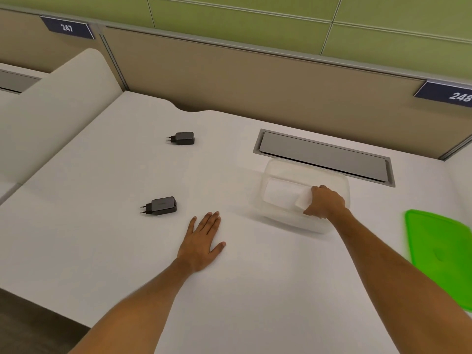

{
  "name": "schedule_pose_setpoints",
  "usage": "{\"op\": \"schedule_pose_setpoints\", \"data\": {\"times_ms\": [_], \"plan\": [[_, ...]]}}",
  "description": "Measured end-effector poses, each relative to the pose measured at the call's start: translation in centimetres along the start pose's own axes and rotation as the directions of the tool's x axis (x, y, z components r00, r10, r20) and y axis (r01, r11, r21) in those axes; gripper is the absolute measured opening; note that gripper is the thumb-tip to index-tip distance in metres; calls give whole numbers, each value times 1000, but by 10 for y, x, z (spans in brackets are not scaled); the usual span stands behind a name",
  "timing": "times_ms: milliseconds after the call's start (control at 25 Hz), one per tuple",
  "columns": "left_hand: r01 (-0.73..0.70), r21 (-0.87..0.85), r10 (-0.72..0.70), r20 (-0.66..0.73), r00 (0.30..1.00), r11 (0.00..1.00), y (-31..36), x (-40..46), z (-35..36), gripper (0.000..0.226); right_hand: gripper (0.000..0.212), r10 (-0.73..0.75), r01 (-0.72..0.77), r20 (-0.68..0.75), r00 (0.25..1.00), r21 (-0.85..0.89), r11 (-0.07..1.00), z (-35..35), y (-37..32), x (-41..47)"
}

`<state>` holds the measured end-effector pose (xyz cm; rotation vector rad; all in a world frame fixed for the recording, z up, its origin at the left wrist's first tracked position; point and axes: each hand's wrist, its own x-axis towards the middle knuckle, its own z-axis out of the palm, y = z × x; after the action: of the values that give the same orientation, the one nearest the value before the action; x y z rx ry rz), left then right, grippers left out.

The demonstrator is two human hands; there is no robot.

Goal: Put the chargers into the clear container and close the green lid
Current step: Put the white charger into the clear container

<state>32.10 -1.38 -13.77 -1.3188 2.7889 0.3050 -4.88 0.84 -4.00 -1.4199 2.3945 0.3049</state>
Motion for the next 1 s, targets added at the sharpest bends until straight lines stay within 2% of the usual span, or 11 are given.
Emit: {"op": "schedule_pose_setpoints", "data": {"times_ms": [200,680,760,840,920,1000], "plan": [[2,-10,-2,-3,1000,1000,0,1,-1,71,62,-1,2,64,998,-23,1000,8,-2,9],[3,-13,-3,3,1000,1000,2,2,-2,72,65,1,3,123,992,-33,999,-4,0,13],[4,-15,-4,2,1000,1000,1,3,-2,73,66,30,-30,32,999,21,999,-21,-8,12],[8,-14,-8,11,1000,1000,1,3,-2,73,55,39,-25,-165,985,88,996,-40,-25,9],[7,-4,-7,18,1000,1000,1,3,-1,73,38,3,55,-382,924,141,988,-57,-49,5],[8,-4,-8,18,1000,1000,1,4,-1,74,31,-77,161,-504,860,125,979,-69,-80,0]]}}
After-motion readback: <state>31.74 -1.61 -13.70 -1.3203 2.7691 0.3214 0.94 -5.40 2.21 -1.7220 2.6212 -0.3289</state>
